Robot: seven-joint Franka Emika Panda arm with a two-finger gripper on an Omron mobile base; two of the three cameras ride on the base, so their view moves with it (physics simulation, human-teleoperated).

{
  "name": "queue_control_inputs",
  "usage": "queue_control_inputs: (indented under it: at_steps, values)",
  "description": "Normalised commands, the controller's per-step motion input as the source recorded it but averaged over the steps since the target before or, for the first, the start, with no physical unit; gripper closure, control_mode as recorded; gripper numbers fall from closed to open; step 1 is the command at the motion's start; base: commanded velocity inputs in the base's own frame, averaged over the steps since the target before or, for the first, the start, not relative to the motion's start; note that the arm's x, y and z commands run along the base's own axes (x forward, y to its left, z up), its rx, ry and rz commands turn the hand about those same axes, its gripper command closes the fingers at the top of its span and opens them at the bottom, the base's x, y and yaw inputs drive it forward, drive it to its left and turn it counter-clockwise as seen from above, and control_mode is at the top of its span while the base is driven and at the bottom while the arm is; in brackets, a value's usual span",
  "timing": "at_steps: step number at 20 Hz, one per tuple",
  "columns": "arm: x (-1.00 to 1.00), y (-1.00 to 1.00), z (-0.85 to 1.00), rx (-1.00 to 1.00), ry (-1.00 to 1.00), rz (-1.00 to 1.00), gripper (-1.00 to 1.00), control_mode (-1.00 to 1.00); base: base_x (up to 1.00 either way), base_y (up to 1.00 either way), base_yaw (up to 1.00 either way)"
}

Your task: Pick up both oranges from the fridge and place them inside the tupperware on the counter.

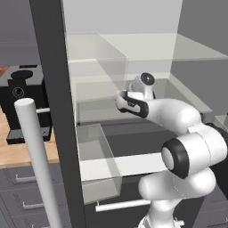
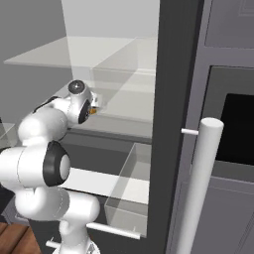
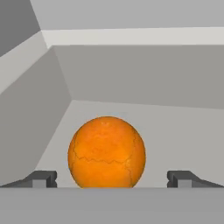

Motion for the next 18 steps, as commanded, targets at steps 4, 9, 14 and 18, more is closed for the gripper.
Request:
queue_control_inputs:
  at_steps: [4, 9, 14, 18]
  values:
    - [0.44, 0.07, -0.19, 0.0, 0.0, 0.0, -1.0, -1.0, 0.0, 0.0, 0.0]
    - [0.08, 0.08, -0.26, 0.0, 0.0, -0.02, -1.0, -1.0, 0.0, 0.0, 0.0]
    - [0.0, 0.03, -0.31, 0.0, 0.0, -0.04, -1.0, -1.0, 0.0, 0.0, 0.0]
    - [0.08, 0.01, -0.27, 0.0, 0.0, -0.03, -1.0, -1.0, 0.0, 0.0, 0.0]
